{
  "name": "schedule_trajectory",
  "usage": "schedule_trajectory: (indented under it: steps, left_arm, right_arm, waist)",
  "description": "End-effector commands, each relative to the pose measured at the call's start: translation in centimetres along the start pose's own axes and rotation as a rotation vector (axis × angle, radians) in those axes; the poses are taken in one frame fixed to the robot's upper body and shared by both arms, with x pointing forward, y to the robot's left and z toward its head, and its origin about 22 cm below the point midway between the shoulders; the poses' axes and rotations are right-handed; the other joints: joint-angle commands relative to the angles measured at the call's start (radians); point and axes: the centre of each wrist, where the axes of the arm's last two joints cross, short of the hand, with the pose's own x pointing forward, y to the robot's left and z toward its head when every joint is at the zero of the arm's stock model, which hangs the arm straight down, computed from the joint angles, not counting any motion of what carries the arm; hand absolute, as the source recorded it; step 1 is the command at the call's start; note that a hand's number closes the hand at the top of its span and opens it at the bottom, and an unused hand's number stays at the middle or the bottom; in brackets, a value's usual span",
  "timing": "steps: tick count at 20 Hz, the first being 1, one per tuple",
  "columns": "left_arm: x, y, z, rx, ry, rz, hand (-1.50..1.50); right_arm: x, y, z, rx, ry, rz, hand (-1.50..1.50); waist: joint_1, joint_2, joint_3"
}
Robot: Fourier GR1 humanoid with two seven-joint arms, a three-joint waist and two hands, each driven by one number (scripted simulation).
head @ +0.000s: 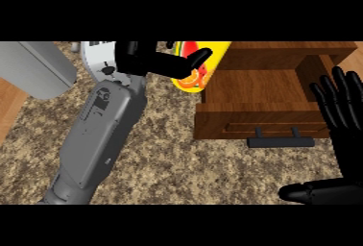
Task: Pick up the cup, place it into the drawer and close the drawer
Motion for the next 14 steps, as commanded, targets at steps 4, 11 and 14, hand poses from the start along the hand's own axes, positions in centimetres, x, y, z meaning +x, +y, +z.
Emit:
schedule_trajectory:
  steps: [4, 11, 14]
  left_arm:
    - [-1.6, -3.4, -1.5, -0.007, 0.045, -0.066, 1.50]
    - [-2.7, -4.1, -3.2, 0.001, 0.105, -0.065, 1.50]
    - [-3.4, -4.9, -4.3, 0.016, 0.104, -0.103, 1.50]
  right_arm:
    - [-0.1, -2.1, -0.3, 0.005, -0.031, -0.001, -1.50]
    - [-1.4, -0.1, 1.5, -0.008, 0.008, 0.000, -1.50]
    - [-0.4, 0.5, -1.3, 0.021, -0.015, -0.006, -1.50]
  waist:
    - [-0.009, 0.003, 0.000]
    - [-0.015, 0.004, 0.000]
    - [-0.031, 0.011, 0.000]
